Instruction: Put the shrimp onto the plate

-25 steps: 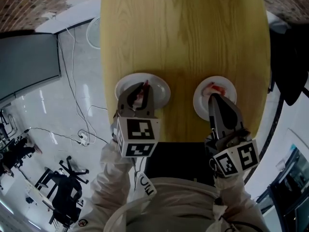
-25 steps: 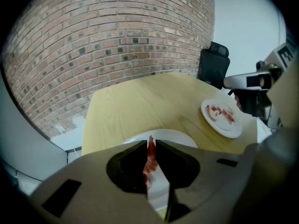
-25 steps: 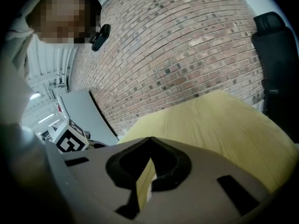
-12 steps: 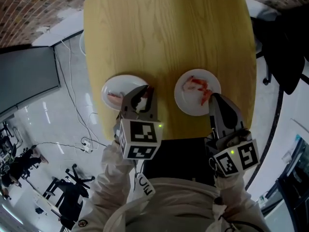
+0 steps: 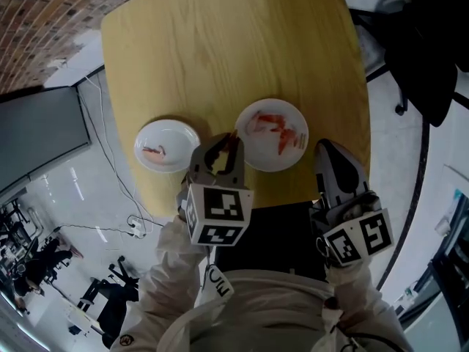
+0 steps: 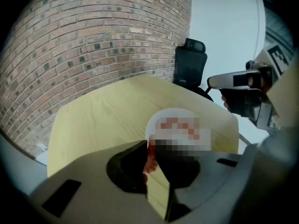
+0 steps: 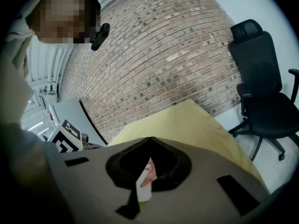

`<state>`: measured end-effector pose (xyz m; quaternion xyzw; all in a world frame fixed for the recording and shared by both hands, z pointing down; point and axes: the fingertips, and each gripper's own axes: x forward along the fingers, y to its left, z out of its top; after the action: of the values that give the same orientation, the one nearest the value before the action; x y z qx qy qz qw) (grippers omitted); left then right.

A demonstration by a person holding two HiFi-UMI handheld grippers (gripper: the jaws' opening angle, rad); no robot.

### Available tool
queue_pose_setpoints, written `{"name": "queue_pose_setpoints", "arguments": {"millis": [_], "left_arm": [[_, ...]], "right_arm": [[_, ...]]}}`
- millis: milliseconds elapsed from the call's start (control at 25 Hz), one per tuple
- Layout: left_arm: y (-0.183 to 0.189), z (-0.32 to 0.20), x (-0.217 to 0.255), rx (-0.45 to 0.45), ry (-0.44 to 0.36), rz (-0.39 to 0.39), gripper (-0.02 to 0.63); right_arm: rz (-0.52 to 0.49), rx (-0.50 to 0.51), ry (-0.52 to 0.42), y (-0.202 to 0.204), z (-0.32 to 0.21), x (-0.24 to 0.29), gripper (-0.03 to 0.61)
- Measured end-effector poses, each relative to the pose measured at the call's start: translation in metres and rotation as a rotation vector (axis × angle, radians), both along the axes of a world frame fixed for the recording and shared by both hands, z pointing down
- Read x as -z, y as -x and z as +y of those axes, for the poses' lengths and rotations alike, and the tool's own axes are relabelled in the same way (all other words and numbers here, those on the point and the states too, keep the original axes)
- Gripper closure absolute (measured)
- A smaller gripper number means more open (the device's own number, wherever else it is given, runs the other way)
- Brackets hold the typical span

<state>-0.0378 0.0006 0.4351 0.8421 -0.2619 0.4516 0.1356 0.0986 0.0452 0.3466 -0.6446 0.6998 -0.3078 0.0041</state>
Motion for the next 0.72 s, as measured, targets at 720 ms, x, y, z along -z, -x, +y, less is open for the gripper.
{"name": "queue_pose_setpoints", "arguments": {"millis": [720], "left_arm": [[-0.052,0.030,-0.013,-0.019,0.008,0.013,0.552]], "right_arm": [[-0.036,-0.002,0.025,-0.038,0.023,-0.017,0.554]]}}
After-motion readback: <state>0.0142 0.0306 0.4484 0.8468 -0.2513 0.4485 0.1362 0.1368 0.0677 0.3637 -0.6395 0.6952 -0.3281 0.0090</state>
